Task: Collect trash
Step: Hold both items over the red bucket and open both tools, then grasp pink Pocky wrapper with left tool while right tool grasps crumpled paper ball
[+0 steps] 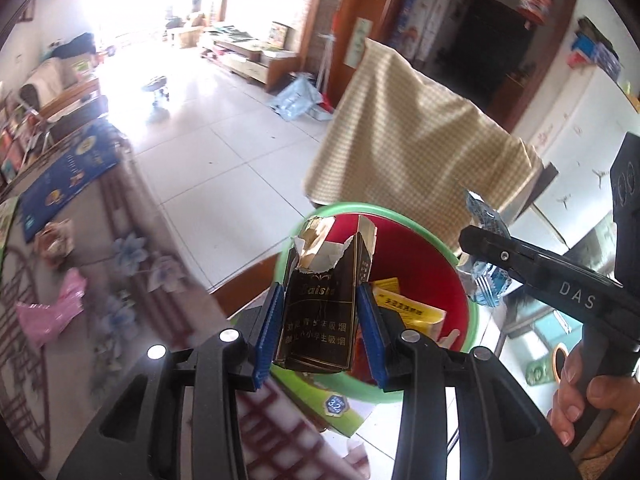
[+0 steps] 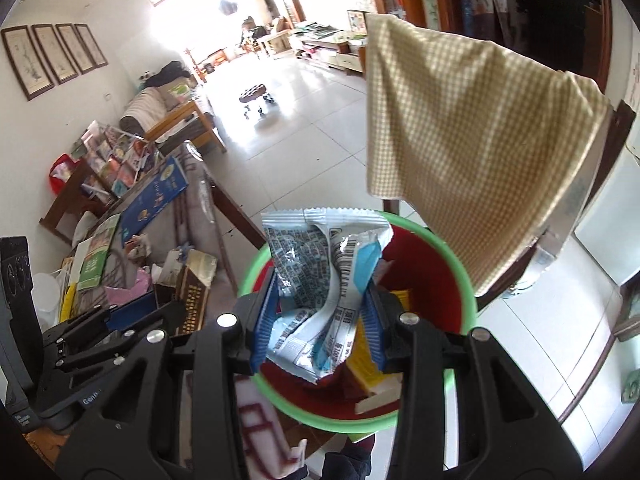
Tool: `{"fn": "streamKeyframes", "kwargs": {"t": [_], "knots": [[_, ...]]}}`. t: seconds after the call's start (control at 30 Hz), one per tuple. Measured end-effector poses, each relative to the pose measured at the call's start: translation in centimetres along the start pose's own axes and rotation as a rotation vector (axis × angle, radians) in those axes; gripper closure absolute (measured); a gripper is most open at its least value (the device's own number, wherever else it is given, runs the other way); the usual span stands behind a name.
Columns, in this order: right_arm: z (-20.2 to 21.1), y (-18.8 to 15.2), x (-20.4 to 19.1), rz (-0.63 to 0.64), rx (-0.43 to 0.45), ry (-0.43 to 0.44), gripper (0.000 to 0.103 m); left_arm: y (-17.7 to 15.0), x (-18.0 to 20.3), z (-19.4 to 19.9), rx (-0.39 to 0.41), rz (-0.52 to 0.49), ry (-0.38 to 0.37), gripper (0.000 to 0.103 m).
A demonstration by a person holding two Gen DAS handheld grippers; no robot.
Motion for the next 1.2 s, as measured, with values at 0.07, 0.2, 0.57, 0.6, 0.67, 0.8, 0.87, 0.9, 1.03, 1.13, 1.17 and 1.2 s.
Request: {"fn": "streamKeyframes", "kwargs": {"t": [0.07, 0.2, 0.57, 0.6, 0.67, 0.8, 0.87, 0.9, 1.03, 1.13, 1.17, 1.2], "knots": [[-0.1, 0.0, 0.9, -0.013, 0.0, -0.011, 0.061, 0.2, 1.0, -0.8, -0.01, -0.015, -0.003, 0.061], [-0.3, 0.3, 1.8, -0.025, 0.002, -0.029, 0.042, 0.8, 1.1, -1.0, 0.009, 0.012, -0.006, 0.034], [-1.4, 0.4, 0.9, -0.06, -0.006, 0.007, 0.028, -0.5, -10.4, 0.1, 0.02, -0.037, 0.202, 0.018], [-1.6, 0.3, 0.5, -0.061, -0.009, 0.016, 0.028, -1.0, -12.3, 0.2, 0.003, -0.054, 0.235, 0.018], [-2.1, 0.1, -0.7, -0.062, -0.016, 0.031, 0.028, -1.8, -15.9, 0.3, -0.032, -0.076, 0.285, 0.018], [-3.1, -0.8, -3.4, -0.071, -0.026, 0.048, 0.027, -3.5, -23.5, -0.4, -0.133, -0.113, 0.381, 0.018], [-3.5, -1.2, -4.8, -0.07, -0.03, 0.053, 0.025, -4.3, -27.1, -1.2, -0.191, -0.154, 0.451, 0.018], [-3.8, -1.6, -5.8, -0.067, -0.033, 0.054, 0.025, -4.5, -28.0, -1.3, -0.208, -0.168, 0.46, 0.018], [-4.8, -2.8, -9.0, -0.073, -0.044, 0.062, 0.025, -5.4, -30.0, -3.2, -0.278, -0.249, 0.441, 0.019], [-5.5, -3.7, -11.5, -0.067, -0.052, 0.06, 0.024, -6.3, -30.9, -4.9, -0.327, -0.303, 0.438, 0.02], [-5.7, -3.9, -12.3, -0.062, -0.056, 0.061, 0.024, -6.7, -31.3, -5.5, -0.345, -0.298, 0.42, 0.027], [-6.1, -4.2, -13.4, -0.054, -0.062, 0.061, 0.024, -7.0, -31.5, -5.9, -0.354, -0.288, 0.408, 0.041]]}}
Point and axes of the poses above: each gripper's, at about its wrist camera, not at the fingertips, and z roughly against the way its jaws point, x to its right, y to its top, the point moved 9 cm from there along -z, roughly the way its jaws point, and after that the axes turned 5 degrees about y, right-handed, at the moved point
